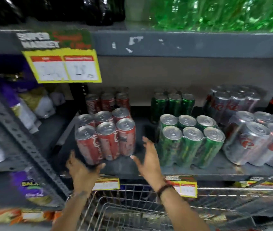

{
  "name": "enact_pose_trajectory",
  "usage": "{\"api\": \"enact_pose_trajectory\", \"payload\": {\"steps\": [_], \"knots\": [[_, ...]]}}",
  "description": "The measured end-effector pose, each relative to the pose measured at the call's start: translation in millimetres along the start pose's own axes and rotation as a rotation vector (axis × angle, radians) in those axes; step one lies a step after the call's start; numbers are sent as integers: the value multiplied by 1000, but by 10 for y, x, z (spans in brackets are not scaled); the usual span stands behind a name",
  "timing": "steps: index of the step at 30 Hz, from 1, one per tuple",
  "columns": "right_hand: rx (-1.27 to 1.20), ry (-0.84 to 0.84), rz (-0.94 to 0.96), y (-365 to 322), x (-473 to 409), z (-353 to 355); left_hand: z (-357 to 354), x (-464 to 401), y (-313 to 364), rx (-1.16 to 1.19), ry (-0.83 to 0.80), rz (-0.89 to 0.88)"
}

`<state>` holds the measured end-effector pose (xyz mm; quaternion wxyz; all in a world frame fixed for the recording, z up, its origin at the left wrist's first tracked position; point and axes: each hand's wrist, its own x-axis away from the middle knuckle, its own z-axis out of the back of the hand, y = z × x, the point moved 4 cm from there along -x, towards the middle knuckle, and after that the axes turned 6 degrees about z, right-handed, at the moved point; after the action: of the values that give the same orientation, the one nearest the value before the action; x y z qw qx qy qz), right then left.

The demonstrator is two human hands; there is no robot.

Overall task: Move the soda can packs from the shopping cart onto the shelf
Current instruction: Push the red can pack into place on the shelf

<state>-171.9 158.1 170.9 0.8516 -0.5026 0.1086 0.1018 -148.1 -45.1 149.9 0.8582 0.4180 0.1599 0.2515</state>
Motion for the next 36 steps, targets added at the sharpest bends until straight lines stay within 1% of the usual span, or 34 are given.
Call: {"api": "enact_pose_trajectory", "payload": {"steps": [1, 2, 4, 6, 9, 12, 16, 17, 22, 27, 36], "knots": [[-4, -63, -67, 62, -112, -100, -32, -88, -18, 19, -93, 2], [-5, -121, -116, 119, -200, -176, -47, -163, -24, 66, -150, 9], [-43, -204, -143, 202, -316, -297, -43, -269, -46, 111, -173, 18], [-80, -178, -158, 239, -337, -366, -41, -327, -86, 107, -175, 20], [-34, -79, -176, 255, -271, -400, -7, -386, -161, 92, -198, -25], [49, -65, -191, 250, -104, -471, 90, -519, -254, 95, -299, -56], [89, -64, -179, 226, -13, -527, 116, -622, -378, 28, -429, -67], [119, -69, -170, 227, -20, -535, 97, -610, -398, 21, -434, -67], [205, -47, -142, 253, -29, -553, 77, -591, -414, 24, -349, -86], [203, -23, -139, 266, -24, -532, 93, -583, -409, 10, -297, -118], [176, -60, -134, 263, -4, -509, 125, -561, -415, 40, -290, -140]]}}
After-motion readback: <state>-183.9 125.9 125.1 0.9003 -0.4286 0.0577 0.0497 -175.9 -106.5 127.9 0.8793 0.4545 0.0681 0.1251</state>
